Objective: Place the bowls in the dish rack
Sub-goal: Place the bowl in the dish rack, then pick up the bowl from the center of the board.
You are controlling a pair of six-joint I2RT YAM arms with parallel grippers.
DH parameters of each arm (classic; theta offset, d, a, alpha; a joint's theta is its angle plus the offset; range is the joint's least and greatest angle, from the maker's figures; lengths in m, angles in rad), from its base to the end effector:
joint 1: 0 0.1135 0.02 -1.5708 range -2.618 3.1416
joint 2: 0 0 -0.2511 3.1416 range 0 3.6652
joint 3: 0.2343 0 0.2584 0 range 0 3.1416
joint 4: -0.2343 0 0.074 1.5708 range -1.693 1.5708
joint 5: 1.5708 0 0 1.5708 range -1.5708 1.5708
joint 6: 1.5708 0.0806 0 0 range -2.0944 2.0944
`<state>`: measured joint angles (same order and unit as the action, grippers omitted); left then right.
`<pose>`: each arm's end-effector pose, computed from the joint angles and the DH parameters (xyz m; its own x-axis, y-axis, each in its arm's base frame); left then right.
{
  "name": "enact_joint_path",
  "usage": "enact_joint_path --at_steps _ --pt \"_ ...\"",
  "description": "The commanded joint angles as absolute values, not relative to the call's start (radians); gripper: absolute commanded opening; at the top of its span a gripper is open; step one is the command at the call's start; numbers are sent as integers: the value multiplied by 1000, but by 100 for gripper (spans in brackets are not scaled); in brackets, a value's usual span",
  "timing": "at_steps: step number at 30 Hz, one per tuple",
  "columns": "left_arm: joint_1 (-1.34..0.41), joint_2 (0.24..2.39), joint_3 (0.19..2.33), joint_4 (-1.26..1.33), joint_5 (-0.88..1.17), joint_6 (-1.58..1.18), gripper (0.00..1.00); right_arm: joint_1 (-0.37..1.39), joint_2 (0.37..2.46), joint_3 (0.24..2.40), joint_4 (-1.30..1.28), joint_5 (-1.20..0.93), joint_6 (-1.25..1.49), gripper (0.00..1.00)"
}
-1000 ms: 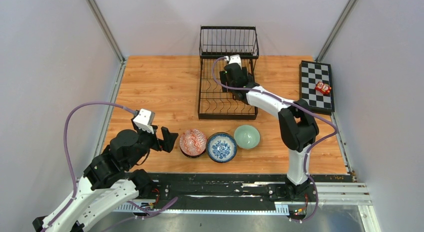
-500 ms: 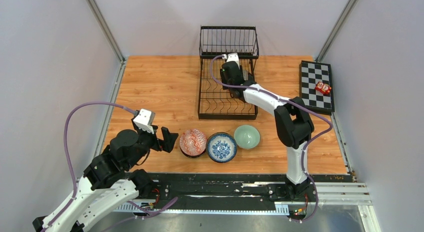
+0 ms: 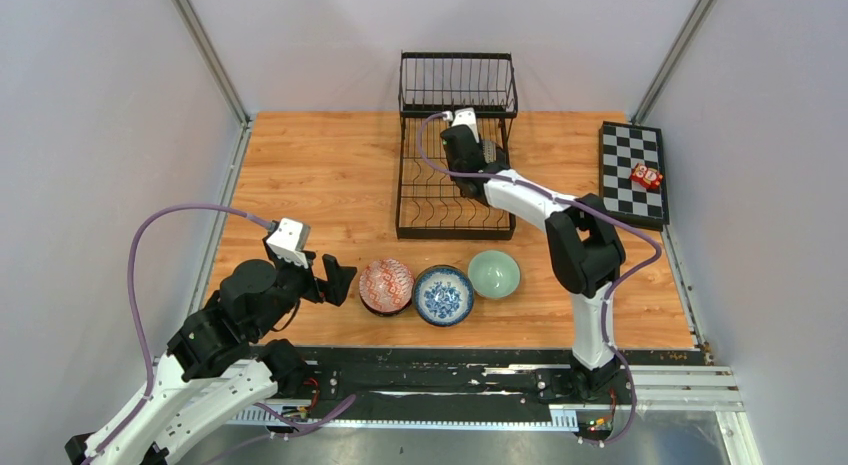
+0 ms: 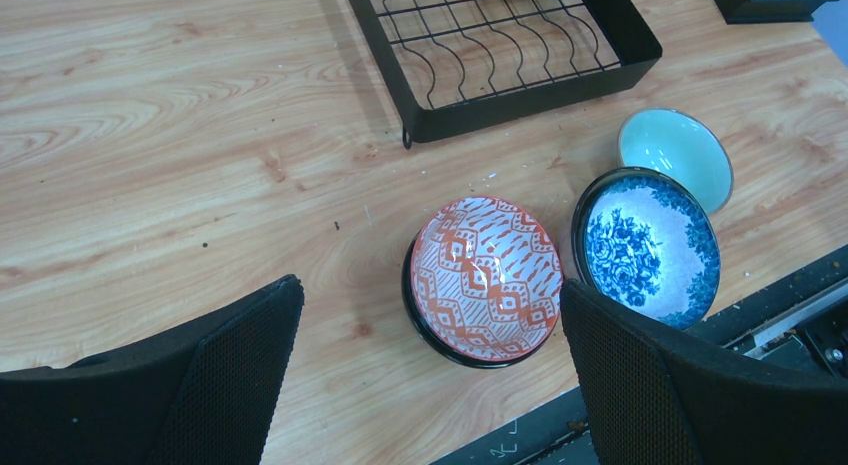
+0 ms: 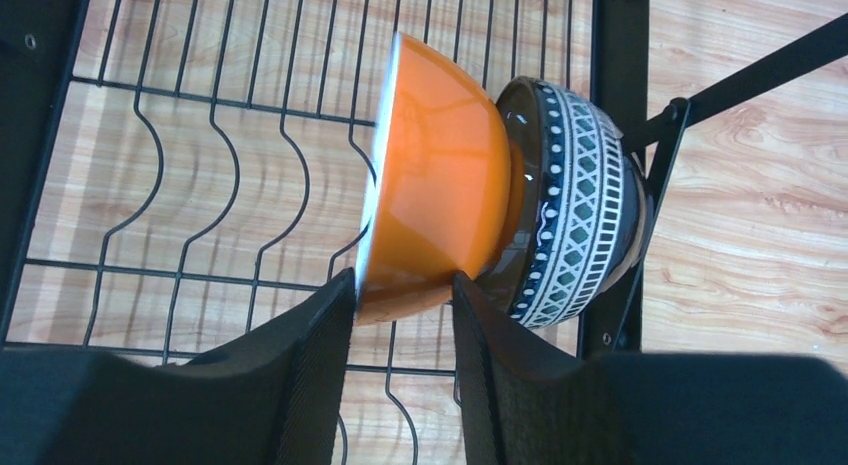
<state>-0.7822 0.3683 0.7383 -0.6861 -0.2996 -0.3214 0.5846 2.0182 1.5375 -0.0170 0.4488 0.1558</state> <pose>0.1174 -0.0831 0.3038 -0.3591 -0.0687 -0.9308 0.3805 0.8999 -0.2132 0.4430 0.2512 0.2069 -0.4211 -0.1110 -0.9002 -0.1153 0.9910 -0.0683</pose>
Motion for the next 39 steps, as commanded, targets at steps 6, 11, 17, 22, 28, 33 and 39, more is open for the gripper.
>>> enact_joint_path --at_steps 6,11,17,22,28,33,39 --pt "-784 355 723 -677 -293 -309 100 612 1975 1416 -8 425 134 39" --pt "-784 348 723 -674 -290 -306 100 620 1958 1397 20 442 144 44" --pt "-784 353 722 -674 -289 -306 100 641 1930 1407 7 453 145 55" --pt "-784 354 723 -674 -291 -308 100 658 1887 1406 -33 459 145 57" --pt "-784 362 723 -677 -297 -311 100 676 1769 1359 -71 431 170 59" --pt "-784 364 723 -680 -308 -314 100 696 1642 1292 -151 410 190 61" --pt "-784 368 723 -684 -322 -318 100 701 1455 1180 -265 341 231 61"
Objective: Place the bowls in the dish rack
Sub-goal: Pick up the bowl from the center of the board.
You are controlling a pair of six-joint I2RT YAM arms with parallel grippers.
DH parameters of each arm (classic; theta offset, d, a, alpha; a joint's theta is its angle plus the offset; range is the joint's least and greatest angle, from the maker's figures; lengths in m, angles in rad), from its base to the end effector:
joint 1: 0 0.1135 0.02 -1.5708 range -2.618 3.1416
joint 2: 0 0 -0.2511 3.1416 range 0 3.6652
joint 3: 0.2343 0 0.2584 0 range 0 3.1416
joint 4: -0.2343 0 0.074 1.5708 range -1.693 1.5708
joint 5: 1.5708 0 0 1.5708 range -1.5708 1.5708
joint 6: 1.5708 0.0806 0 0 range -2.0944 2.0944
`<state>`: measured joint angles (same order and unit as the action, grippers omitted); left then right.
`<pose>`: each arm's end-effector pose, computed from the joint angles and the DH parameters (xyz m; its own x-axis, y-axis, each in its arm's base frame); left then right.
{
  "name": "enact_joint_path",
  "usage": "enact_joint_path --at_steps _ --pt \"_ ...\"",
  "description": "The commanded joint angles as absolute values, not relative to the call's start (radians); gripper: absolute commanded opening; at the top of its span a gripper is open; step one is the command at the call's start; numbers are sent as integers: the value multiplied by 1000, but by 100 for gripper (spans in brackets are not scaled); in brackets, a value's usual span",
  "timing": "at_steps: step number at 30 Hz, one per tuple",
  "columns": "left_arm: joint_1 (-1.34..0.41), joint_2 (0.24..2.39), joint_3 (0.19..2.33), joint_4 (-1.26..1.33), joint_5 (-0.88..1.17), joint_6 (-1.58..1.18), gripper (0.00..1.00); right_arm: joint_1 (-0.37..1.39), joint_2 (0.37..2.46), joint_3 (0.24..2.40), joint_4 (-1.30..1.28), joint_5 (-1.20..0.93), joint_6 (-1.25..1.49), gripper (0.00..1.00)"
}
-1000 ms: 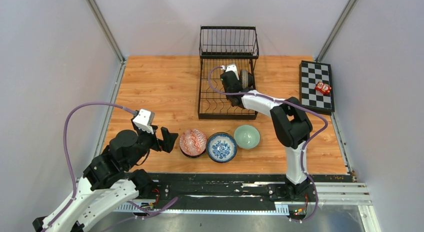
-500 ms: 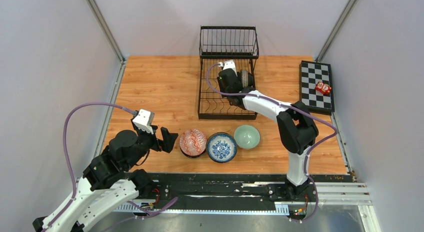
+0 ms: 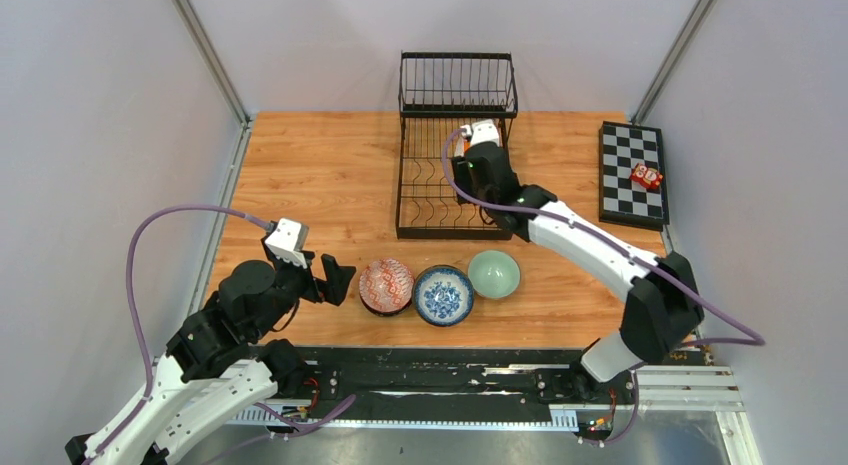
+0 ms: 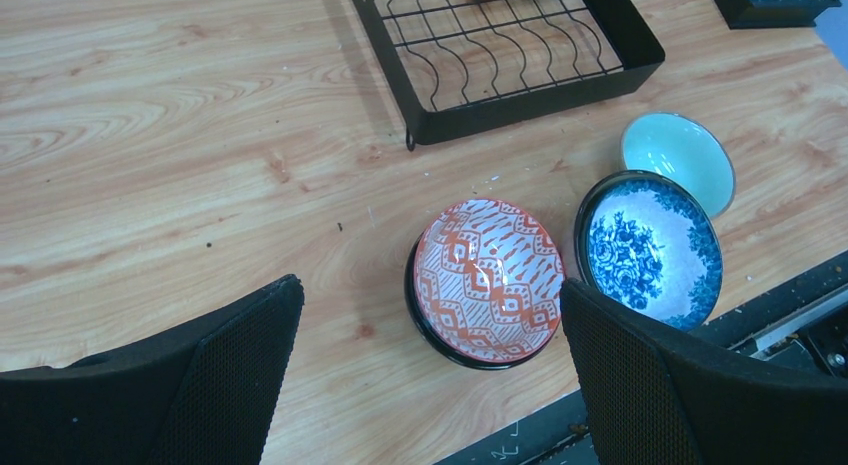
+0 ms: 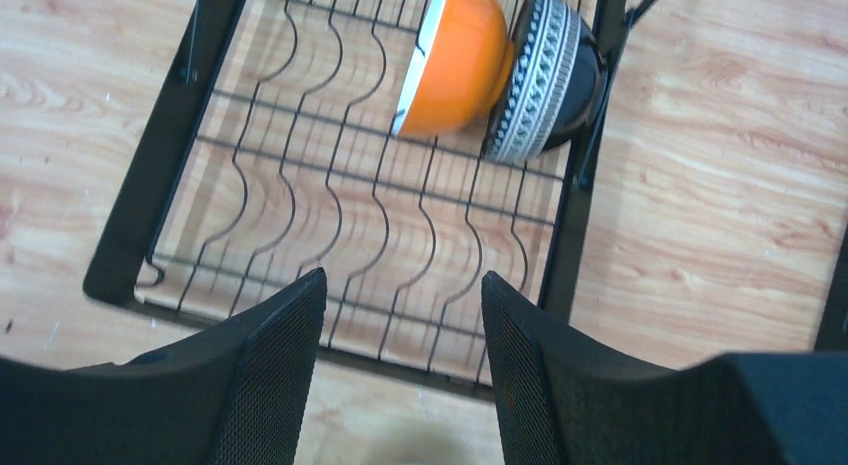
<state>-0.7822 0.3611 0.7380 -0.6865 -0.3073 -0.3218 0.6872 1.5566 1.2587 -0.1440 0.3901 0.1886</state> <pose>0.1168 -0.0816 0.3045 -0.3529 -0.0743 -0.9327 0.3751 0.9020 -0.2138 0.3353 0.2355 0.2846 -0.3849 -0.0916 -0.9184 -0.2533 0.9673 0.0097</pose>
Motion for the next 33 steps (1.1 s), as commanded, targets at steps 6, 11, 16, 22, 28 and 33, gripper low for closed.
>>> enact_joint_path --at_steps 6,11,16,22,28,33 --pt "-784 376 727 -690 -337 -325 100 701 1262 1028 -341 334 286 63" --pt "-784 395 739 -691 -346 -337 100 701 1131 953 -429 323 334 65" --pt "-784 431 766 -700 -352 -361 100 699 1044 885 -510 318 376 68" --pt "-784 457 781 -686 -320 -399 100 696 1012 816 -576 298 449 74" --pt "-784 500 792 -677 -277 -412 100 686 1040 759 -573 272 494 77" --pt "-784 522 787 -666 -247 -425 100 670 1093 721 -532 231 517 76"
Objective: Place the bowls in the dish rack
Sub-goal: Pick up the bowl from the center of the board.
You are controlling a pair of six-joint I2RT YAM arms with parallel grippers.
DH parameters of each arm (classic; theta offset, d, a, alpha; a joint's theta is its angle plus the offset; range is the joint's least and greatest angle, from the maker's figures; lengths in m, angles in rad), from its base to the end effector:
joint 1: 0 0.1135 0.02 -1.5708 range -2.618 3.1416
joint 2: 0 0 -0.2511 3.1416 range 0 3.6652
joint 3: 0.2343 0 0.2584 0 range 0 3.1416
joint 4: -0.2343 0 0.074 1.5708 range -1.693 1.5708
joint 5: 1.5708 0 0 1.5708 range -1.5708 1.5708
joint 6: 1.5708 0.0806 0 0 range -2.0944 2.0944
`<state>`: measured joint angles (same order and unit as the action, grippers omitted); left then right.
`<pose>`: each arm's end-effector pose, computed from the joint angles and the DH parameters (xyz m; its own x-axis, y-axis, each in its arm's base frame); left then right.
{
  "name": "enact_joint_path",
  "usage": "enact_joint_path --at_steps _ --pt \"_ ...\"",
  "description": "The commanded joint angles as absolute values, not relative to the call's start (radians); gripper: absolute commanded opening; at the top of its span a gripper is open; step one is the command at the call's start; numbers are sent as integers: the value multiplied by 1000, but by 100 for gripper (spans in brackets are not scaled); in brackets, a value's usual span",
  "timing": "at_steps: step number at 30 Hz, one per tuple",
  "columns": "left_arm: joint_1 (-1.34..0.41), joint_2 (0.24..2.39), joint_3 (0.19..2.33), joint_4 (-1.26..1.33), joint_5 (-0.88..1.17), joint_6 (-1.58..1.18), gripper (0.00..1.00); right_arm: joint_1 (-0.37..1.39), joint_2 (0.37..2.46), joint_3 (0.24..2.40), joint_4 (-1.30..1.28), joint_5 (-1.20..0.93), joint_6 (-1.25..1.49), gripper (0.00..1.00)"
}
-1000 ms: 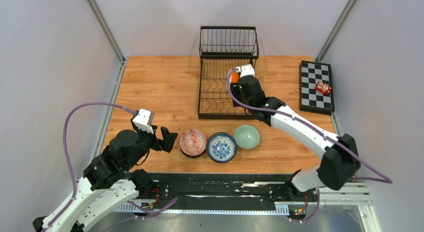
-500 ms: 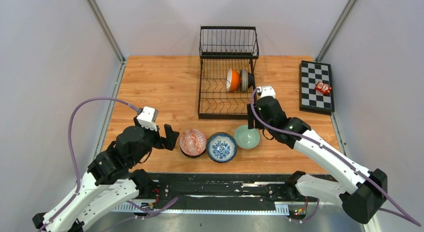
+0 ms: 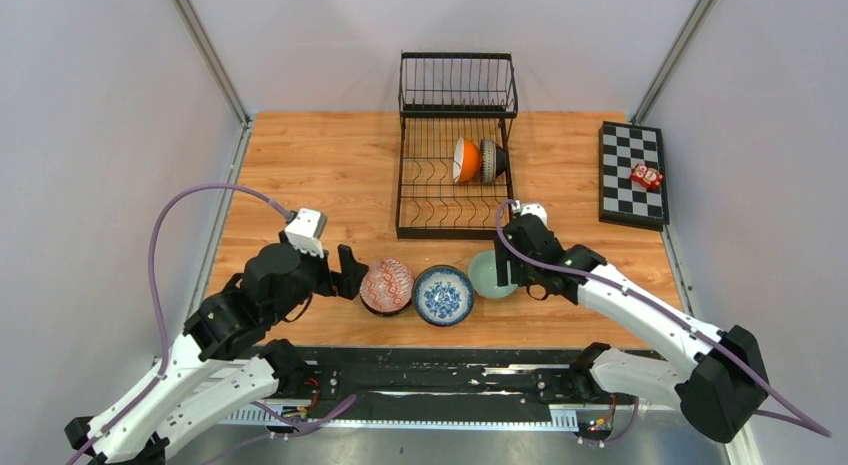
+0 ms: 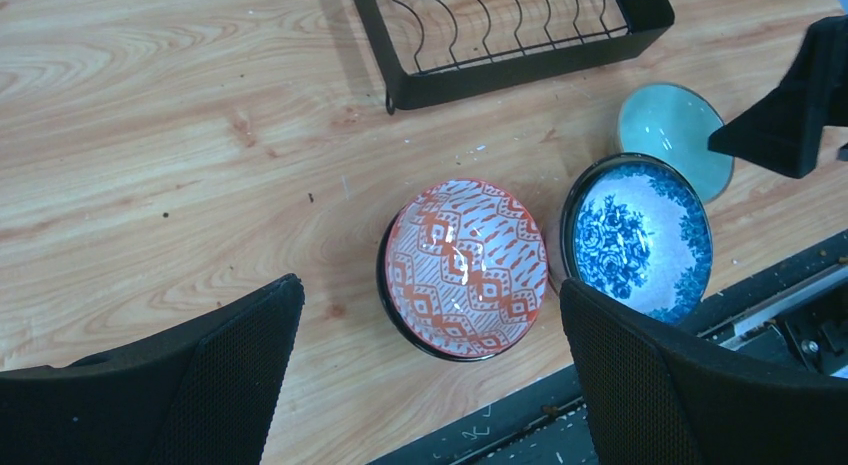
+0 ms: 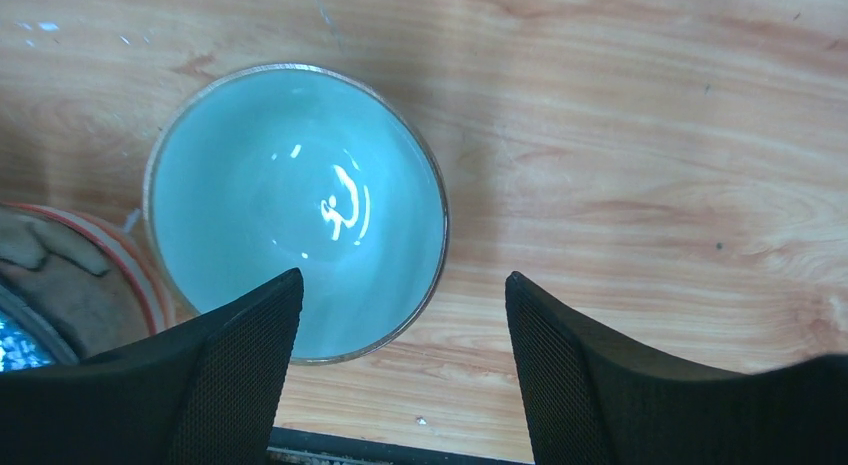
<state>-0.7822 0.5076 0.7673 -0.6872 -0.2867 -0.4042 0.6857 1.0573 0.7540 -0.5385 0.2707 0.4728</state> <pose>0.1336 -0.1007 0.2953 -0.4645 -0.0702 -0.8828 0.3381 0.9073 -0.2501 0.2114 0.1451 0.2013 -0.7290 -0.0295 -0.6839 -0.1576 0.9795 0.1258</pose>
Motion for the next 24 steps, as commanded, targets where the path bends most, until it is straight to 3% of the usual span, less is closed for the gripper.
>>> enact_joint_path --at_steps 1,24 --pt "-784 524 786 -662 -239 -426 100 667 1104 716 -520 224 522 75" --pt "-785 584 760 -618 -182 -438 100 567 1230 620 -319 133 546 52"
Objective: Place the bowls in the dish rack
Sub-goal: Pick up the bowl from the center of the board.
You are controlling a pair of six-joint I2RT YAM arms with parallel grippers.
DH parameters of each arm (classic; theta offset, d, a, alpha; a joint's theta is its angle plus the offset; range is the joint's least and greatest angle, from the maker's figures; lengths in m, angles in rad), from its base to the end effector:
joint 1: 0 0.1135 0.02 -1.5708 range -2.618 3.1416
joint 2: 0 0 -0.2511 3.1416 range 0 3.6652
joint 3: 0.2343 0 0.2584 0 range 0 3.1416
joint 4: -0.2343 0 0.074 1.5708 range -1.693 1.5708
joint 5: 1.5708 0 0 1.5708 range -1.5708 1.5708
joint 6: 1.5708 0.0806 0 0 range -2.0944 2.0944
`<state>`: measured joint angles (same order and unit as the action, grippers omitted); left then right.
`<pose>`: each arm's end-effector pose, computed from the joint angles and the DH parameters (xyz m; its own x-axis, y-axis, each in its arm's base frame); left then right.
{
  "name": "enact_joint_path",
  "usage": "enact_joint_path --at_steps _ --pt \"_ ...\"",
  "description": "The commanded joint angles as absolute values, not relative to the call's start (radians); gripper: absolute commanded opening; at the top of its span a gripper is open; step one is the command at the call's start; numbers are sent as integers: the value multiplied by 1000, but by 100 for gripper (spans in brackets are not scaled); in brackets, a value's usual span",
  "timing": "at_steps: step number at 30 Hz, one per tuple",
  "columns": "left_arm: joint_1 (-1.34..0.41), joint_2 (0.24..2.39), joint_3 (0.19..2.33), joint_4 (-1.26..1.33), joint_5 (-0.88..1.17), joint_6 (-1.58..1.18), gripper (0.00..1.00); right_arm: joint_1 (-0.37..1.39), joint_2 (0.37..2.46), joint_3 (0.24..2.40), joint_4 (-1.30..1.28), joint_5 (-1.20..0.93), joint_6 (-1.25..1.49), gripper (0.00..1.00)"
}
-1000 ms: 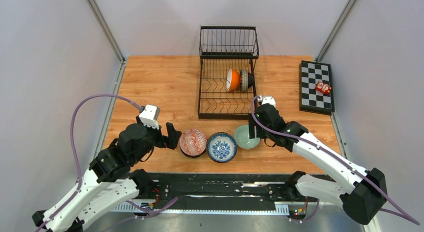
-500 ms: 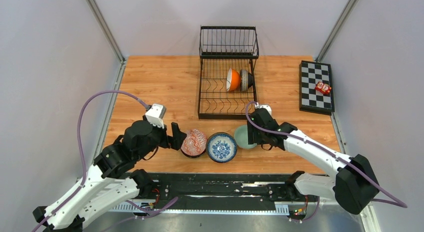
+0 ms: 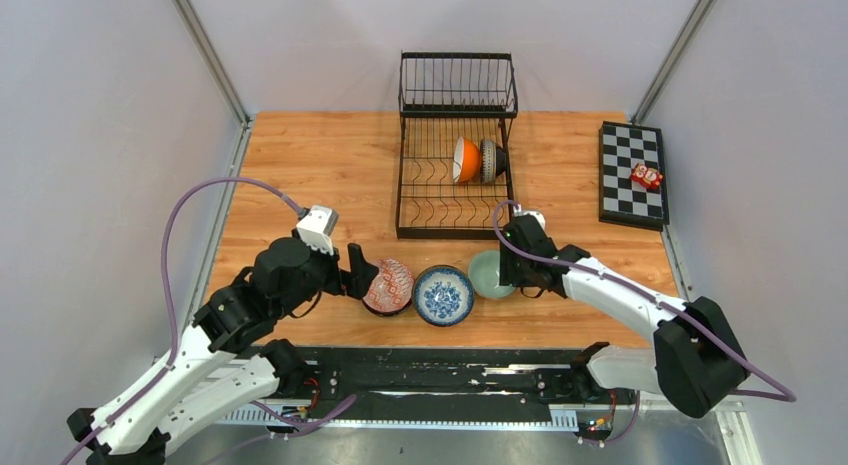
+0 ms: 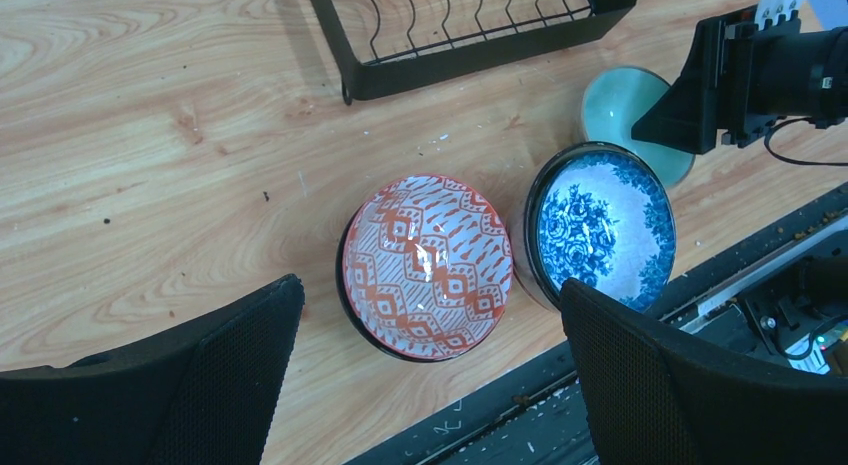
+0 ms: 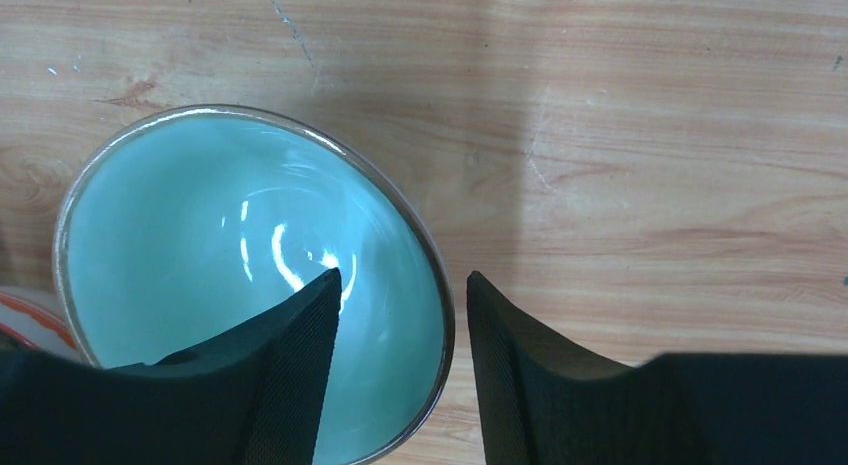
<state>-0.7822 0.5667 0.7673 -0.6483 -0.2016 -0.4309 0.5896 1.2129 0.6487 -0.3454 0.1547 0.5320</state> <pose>0.1393 -0.1157 0.2910 -0.5140 -0.0662 -0.8553 0.3829 0.8745 -0.2978 0.2320 0.1403 0.1437 -0.8041 0.0651 -0.5909 -0.0729 0.9757 0.2067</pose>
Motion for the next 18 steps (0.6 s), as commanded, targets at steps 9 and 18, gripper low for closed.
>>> enact_joint_path --at_steps 9,18 --pt "-784 614 765 -605 -161 -438 100 549 1226 595 -290 117 530 29" --pt "-784 627 782 -602 -155 -436 100 544 1150 570 -291 151 514 3"
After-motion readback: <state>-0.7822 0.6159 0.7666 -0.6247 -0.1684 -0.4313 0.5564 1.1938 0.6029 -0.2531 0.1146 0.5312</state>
